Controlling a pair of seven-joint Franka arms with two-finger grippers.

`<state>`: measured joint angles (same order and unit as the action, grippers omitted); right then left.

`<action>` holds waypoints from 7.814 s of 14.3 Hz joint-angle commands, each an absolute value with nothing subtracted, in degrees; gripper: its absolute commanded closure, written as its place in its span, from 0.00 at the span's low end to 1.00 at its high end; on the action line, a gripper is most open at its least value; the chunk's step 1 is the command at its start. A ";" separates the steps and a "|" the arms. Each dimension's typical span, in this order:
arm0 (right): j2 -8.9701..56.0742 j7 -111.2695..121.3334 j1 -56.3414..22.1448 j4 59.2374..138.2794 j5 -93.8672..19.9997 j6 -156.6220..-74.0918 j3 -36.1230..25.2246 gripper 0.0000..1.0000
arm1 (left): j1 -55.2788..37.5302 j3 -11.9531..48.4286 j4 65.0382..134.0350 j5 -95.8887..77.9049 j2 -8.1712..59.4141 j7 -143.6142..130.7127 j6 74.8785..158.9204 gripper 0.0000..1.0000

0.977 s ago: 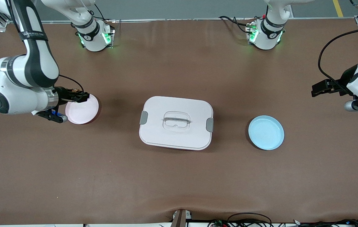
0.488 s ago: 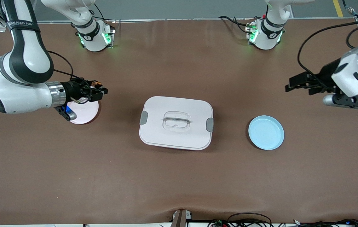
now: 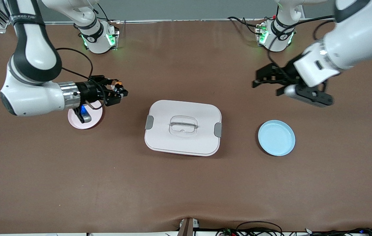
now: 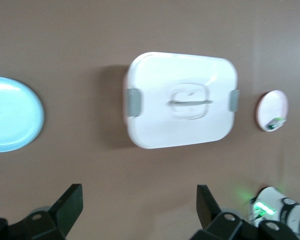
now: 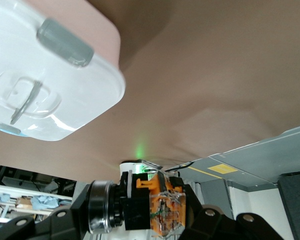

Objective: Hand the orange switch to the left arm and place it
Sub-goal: 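Lift the switch with the right gripper while the left gripper approaches, then grasp the switch with the left gripper above the white box, then carry the switch with the left gripper while the right gripper withdraws, then lower the switch with the left gripper over the blue plate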

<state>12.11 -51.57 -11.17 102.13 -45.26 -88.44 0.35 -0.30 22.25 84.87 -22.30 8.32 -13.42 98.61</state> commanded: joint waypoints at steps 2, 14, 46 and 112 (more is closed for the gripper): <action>12.65 -64.13 -18.17 97.65 -48.77 -93.67 0.00 0.86 | -0.70 28.54 89.99 -26.72 7.65 -20.88 108.78 0.00; 16.17 -84.73 -33.31 91.85 -54.58 -117.24 -0.09 0.85 | -0.62 42.62 105.20 -28.04 3.69 -37.62 135.00 0.00; 17.14 -84.55 -33.58 91.41 -54.14 -117.07 -0.09 0.48 | -2.02 42.98 104.94 -23.05 10.81 -33.31 144.84 1.00; 6.41 3.69 1.22 82.97 3.96 -86.13 -0.88 0.00 | 30.15 41.49 114.53 39.72 34.53 30.67 133.77 1.00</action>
